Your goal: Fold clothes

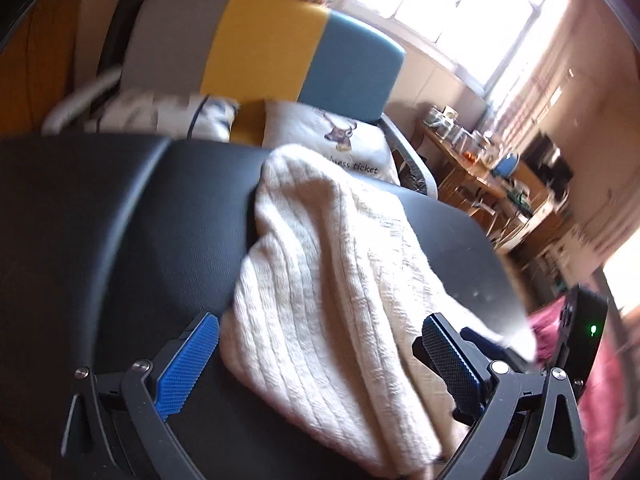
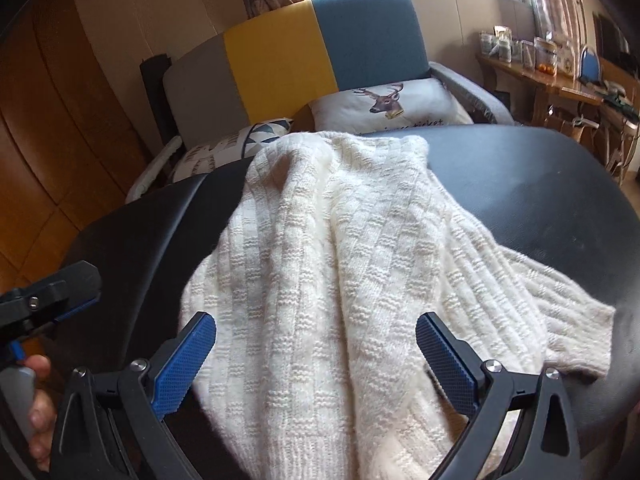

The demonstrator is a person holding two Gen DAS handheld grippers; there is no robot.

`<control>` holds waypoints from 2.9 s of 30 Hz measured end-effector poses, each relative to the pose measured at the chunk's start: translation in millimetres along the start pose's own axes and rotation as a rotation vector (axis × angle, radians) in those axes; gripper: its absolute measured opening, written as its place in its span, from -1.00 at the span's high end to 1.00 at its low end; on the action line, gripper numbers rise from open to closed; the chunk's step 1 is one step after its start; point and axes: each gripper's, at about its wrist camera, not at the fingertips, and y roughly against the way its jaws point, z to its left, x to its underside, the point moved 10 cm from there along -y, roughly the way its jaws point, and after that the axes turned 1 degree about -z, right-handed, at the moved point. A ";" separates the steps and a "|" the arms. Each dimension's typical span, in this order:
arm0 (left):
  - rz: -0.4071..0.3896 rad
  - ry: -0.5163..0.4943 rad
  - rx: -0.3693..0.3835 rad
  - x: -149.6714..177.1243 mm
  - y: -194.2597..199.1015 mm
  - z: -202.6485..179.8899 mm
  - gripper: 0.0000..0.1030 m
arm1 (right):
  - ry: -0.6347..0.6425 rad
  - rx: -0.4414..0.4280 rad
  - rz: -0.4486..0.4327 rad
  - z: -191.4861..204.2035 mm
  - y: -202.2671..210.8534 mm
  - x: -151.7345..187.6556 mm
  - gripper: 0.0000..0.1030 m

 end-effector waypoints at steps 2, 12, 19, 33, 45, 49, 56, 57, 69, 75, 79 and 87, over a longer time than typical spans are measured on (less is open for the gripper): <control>0.035 0.044 0.033 9.1 -7.2 7.3 -0.99 | -0.082 -0.123 0.031 0.1 -1.8 5.4 -1.00; 0.153 0.080 0.176 68.9 -15.4 41.9 -0.99 | -0.449 -0.472 0.029 -53.6 24.4 27.5 -1.00; 0.260 0.096 0.195 100.4 -19.7 48.5 -0.99 | -0.563 -0.553 0.038 -89.5 36.3 48.4 -1.00; 0.285 0.012 -0.026 101.6 -52.5 37.2 -0.99 | -0.465 -0.545 0.106 -81.5 9.6 66.9 -0.98; 0.296 0.080 0.137 72.3 -73.4 17.2 -0.96 | -0.371 -0.470 0.008 -73.4 6.4 77.4 -0.98; 0.255 -0.024 0.107 55.2 -86.1 -2.6 -0.96 | -0.369 -0.444 0.033 -72.4 3.6 77.2 -0.95; 0.282 -0.154 0.003 79.5 -112.8 -3.7 -0.96 | -0.475 -0.402 -0.061 -114.5 39.8 50.5 -0.90; 0.279 -0.173 -0.007 84.5 -111.7 -2.4 -0.97 | -0.479 -0.381 -0.083 -122.8 47.5 46.5 -0.90; 0.232 -0.145 -0.064 92.7 -76.9 37.6 -0.97 | -0.451 -0.541 -0.012 -71.5 28.1 30.0 -0.90; 0.184 0.050 -0.003 77.8 -53.3 76.3 -0.97 | -0.439 -0.443 0.114 -65.9 -1.9 37.4 -0.90; 0.196 0.054 0.029 79.2 -56.9 60.9 -0.96 | -0.566 -0.388 -0.019 -113.6 24.3 32.9 -0.90; 0.254 -0.160 0.056 85.2 -90.5 -13.2 -0.97 | -0.783 -0.358 -0.026 -181.1 41.5 63.2 -0.90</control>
